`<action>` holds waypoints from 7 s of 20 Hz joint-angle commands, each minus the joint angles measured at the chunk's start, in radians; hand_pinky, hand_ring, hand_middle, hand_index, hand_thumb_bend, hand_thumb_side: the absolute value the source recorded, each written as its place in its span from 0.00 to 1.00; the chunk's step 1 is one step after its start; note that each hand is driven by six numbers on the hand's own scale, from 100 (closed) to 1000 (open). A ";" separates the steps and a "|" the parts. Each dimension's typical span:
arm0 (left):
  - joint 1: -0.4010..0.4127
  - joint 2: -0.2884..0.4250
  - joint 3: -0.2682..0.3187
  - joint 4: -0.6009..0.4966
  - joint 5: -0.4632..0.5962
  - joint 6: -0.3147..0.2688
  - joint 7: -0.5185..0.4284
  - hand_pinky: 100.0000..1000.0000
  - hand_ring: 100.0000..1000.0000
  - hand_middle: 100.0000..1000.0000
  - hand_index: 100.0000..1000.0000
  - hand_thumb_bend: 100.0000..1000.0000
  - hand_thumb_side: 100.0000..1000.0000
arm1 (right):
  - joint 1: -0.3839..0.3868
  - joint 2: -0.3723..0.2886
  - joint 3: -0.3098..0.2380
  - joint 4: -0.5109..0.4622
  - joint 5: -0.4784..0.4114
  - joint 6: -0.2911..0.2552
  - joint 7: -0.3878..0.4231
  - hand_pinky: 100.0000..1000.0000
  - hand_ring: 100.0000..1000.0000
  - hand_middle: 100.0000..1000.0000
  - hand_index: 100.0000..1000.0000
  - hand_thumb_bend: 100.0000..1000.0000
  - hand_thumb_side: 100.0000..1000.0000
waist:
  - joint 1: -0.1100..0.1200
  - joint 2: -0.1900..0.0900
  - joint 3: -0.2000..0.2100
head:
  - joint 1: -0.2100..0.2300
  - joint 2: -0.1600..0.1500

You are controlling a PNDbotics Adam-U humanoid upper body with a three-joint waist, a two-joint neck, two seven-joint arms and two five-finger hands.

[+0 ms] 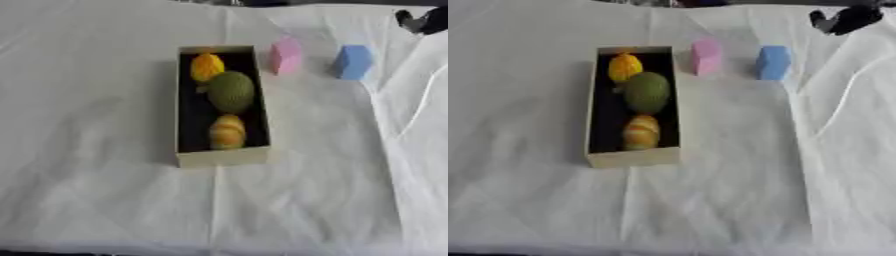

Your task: Pick up objects on the table and place them in the box.

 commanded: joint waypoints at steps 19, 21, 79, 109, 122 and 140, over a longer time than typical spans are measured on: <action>-0.017 0.007 -0.004 -0.019 -0.003 0.015 -0.023 0.85 0.82 0.83 0.89 0.00 0.64 | 0.010 -0.064 0.075 -0.081 -0.066 -0.077 0.207 0.89 0.97 0.91 1.00 0.00 0.36 | -0.020 -0.024 -0.004 | -0.002 0.004; -0.018 0.006 -0.005 -0.019 -0.002 0.017 -0.025 0.85 0.82 0.83 0.89 0.00 0.64 | 0.012 -0.065 0.079 -0.084 -0.073 -0.077 0.220 0.89 0.97 0.92 1.00 0.00 0.35 | -0.020 -0.025 -0.004 | -0.001 0.004; -0.023 -0.013 -0.019 -0.009 0.020 0.039 -0.077 0.84 0.84 0.82 0.87 0.00 0.64 | -0.033 -0.012 0.224 -0.009 -0.062 -0.192 0.274 0.93 1.00 0.93 1.00 0.17 0.43 | -0.027 -0.022 -0.003 | 0.012 0.004; -0.017 -0.033 -0.017 -0.002 0.025 0.042 -0.090 0.84 0.84 0.81 0.86 0.00 0.64 | -0.043 0.065 0.185 0.133 0.084 -0.157 0.165 0.92 1.00 0.92 1.00 0.12 0.36 | -0.007 -0.006 0.010 | -0.010 0.004; -0.016 -0.038 -0.021 0.003 0.025 0.046 -0.112 0.84 0.84 0.80 0.85 0.00 0.64 | -0.041 0.077 0.172 0.147 0.104 -0.138 0.099 0.88 0.94 0.68 0.93 0.11 0.36 | -0.005 0.001 0.013 | -0.014 0.004; -0.012 -0.044 -0.026 0.006 0.024 0.057 -0.131 0.83 0.83 0.80 0.84 0.00 0.64 | -0.031 0.086 0.158 0.156 0.099 -0.046 -0.152 0.74 0.74 0.28 0.57 0.00 0.31 | -0.006 0.000 0.014 | -0.017 0.004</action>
